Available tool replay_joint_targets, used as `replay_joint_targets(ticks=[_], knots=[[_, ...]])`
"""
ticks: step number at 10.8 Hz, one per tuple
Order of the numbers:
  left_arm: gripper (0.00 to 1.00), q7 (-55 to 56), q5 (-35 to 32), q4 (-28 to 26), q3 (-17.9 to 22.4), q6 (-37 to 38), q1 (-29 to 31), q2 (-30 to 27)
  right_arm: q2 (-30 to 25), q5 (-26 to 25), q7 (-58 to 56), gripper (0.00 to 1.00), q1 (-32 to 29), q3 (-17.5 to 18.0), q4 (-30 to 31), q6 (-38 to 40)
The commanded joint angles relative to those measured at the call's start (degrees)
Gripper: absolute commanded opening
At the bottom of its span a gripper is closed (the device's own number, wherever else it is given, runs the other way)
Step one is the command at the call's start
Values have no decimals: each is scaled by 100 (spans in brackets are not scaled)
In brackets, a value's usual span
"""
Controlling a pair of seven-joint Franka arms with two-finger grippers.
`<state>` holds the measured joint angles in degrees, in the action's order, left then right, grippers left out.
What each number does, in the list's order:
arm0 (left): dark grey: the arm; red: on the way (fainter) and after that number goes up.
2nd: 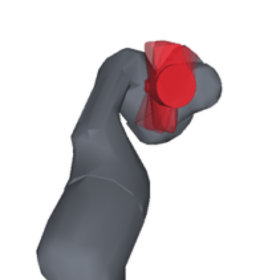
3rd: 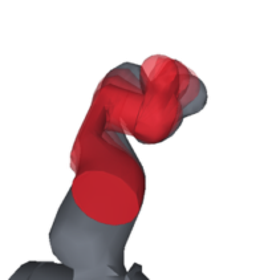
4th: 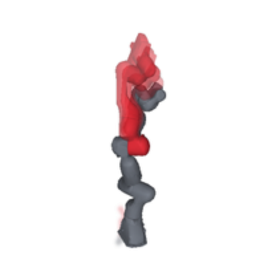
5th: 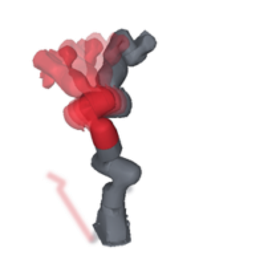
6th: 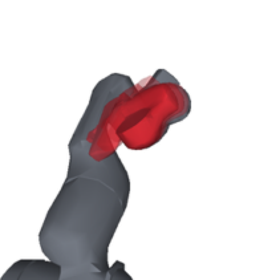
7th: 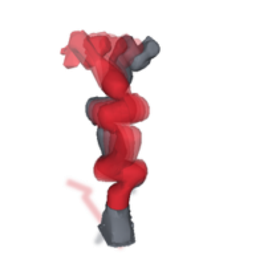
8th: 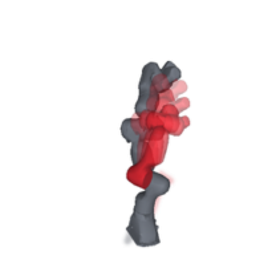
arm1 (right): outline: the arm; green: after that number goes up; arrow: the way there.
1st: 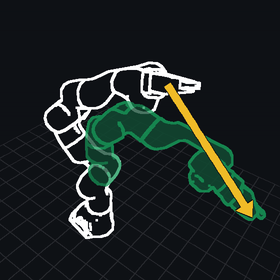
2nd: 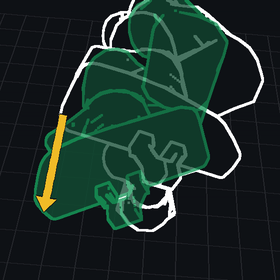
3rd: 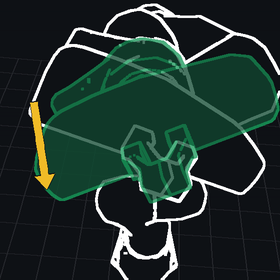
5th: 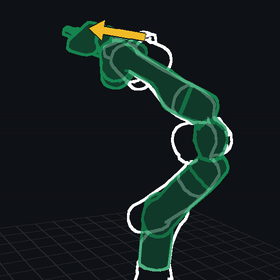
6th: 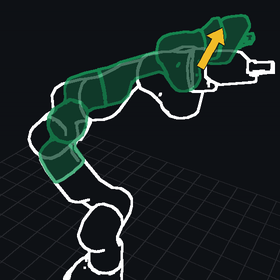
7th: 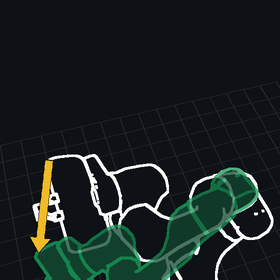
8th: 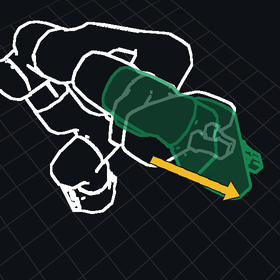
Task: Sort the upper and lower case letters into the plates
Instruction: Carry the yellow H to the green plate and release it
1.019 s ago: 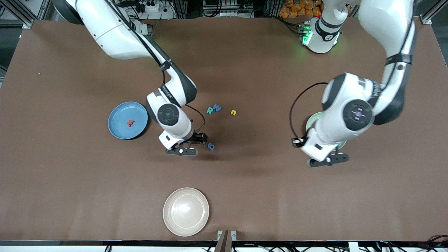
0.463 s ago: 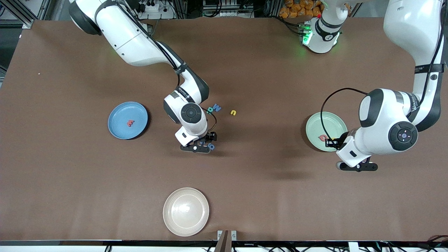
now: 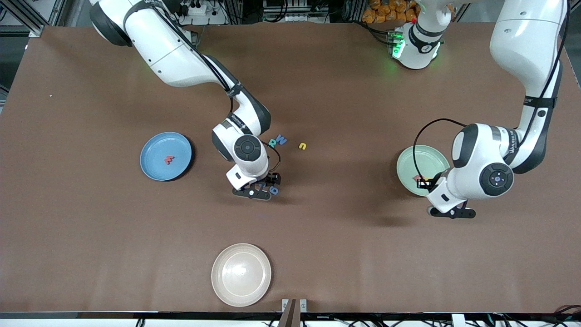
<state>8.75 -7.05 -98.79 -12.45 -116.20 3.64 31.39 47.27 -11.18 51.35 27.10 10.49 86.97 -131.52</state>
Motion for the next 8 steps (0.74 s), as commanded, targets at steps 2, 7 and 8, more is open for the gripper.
replay_joint_targets(ticks=[2,7,8], knots=[[36,-120,-104,-588,-65,-167,155,-230,99,-25,164,71,-29,24,-119,-58],[100,-6,-69,-703,-379,-106,120,-370,99,-25,156,39,-55,32,-75,-67],[100,151,-52,-686,-477,-79,94,-405,99,-25,130,19,-64,32,-75,-67]])
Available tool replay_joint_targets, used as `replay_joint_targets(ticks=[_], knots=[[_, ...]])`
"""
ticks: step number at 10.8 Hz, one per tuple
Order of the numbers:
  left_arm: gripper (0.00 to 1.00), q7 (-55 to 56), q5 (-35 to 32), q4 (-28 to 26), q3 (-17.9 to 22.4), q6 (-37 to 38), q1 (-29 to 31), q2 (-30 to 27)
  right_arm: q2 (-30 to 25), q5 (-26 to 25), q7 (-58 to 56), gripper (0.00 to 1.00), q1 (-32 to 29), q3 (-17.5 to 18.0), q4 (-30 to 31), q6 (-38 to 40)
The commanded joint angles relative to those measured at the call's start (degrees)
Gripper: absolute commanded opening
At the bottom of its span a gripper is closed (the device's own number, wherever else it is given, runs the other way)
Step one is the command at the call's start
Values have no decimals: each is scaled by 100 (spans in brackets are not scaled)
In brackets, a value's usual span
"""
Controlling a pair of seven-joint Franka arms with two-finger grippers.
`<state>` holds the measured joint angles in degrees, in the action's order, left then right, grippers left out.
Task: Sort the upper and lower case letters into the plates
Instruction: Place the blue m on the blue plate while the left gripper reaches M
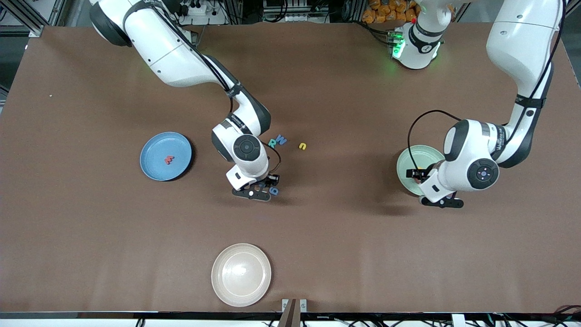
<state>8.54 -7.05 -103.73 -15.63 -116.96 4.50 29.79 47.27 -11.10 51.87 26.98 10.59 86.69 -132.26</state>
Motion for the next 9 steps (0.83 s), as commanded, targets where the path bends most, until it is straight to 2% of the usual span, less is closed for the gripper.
replay_joint_targets(ticks=[1,4,6,8,9], knots=[[100,548,-42,-157,-368,41,-37,-246,98,-33,77,0,-53,23,-47,7],[100,1647,-60,-69,-1080,42,-124,-202,99,-24,7,0,-70,31,-64,16],[100,2333,-68,2,-1144,41,-501,-184,55,-15,-176,0,-193,75,-117,69],[100,2345,-77,106,-1152,33,-957,-184,-120,692,-588,0,-542,250,-143,86],[100,2328,-77,159,-1152,-28,-1151,-149,-348,888,-930,0,-806,347,-108,304]])
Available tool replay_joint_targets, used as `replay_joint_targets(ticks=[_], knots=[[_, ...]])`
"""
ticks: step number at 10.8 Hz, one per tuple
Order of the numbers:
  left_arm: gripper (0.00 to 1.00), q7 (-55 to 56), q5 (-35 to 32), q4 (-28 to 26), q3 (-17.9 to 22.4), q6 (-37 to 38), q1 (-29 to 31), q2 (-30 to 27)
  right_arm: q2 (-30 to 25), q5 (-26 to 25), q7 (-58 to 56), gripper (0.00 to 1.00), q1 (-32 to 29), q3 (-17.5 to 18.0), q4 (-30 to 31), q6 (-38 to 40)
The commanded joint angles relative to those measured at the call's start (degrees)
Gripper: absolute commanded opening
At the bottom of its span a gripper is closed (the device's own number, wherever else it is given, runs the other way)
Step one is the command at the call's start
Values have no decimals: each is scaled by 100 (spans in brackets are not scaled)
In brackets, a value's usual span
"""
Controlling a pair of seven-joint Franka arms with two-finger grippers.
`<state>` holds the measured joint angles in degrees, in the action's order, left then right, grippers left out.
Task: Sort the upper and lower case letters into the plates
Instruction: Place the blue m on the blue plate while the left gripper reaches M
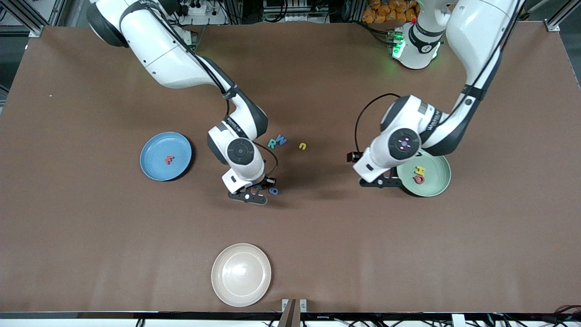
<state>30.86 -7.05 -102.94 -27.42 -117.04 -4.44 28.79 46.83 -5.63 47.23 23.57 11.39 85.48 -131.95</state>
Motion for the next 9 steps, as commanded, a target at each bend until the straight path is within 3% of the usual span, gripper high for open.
replay_joint_targets(ticks=[1,3,6,7,9], knots=[[100,78,-95,299,26,-30,-546,47,-454,378,-678,0,-632,311,4,771],[100,61,-270,668,35,-38,-1205,196,-831,387,-1152,0,-1045,320,143,1424],[100,60,-578,731,35,-624,-1831,337,-1656,466,-2092,0,-1907,268,1081,1751],[100,52,-579,731,35,-914,-1997,459,-1859,493,-2217,0,-1996,137,1372,1752],[100,95,-1102,985,79,-1198,-2471,811,-2141,493,-2646,0,-1988,-460,1830,1752]])
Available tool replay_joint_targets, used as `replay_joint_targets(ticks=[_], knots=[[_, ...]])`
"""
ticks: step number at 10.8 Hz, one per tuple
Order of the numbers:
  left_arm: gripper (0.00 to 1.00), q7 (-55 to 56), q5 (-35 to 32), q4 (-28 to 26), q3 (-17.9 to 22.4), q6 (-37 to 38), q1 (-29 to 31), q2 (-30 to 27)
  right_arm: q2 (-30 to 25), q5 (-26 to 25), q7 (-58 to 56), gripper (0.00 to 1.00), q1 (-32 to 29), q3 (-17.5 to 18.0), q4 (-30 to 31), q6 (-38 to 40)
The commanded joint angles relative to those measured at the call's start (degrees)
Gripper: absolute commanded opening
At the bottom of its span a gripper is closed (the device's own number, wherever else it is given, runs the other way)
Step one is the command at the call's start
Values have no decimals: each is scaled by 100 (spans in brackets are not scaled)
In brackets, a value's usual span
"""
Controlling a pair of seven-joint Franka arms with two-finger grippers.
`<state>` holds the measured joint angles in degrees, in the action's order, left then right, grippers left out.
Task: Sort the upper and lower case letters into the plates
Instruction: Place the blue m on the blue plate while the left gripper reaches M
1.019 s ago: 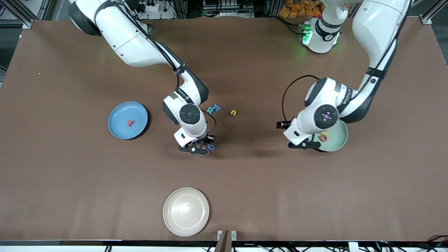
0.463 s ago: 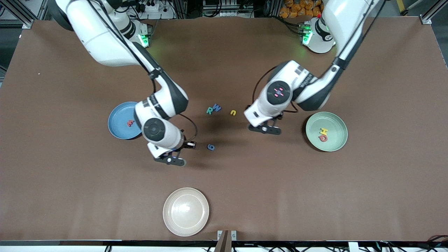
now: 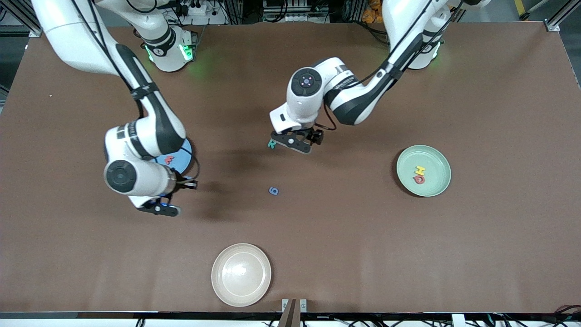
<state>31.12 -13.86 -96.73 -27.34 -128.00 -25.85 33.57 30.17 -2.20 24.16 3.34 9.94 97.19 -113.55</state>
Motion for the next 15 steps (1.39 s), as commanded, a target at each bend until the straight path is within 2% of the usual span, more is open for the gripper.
replay_joint_targets(ticks=[1,2,4,7,8,9,10,13,15], knots=[[100,87,-529,426,79,-120,-350,457,-677,150,-429,0,78,-457,1026,-150],[100,53,-539,514,79,-138,-385,545,-844,150,-482,0,70,-493,1439,-403],[100,-44,-643,550,79,-277,-464,642,-1083,150,-981,0,70,-800,2100,-939],[100,-229,-1022,550,71,-331,-587,782,-1084,159,-1028,0,52,-819,2479,-1160],[100,-229,-1022,550,71,-331,-657,800,-1057,194,-1001,5,61,-819,2463,-1161],[100,-220,-996,541,71,-331,-710,801,-1048,290,-1019,63,26,-819,2454,-1161],[100,-212,-970,541,71,-331,-754,862,-1066,299,-1019,100,26,-819,2454,-1161],[100,-159,-1013,541,79,-331,-869,1116,-1110,308,-931,100,70,-792,2052,-786],[99,-176,-1014,550,79,-331,-895,1257,-1057,676,-905,100,96,-783,1551,-442]])
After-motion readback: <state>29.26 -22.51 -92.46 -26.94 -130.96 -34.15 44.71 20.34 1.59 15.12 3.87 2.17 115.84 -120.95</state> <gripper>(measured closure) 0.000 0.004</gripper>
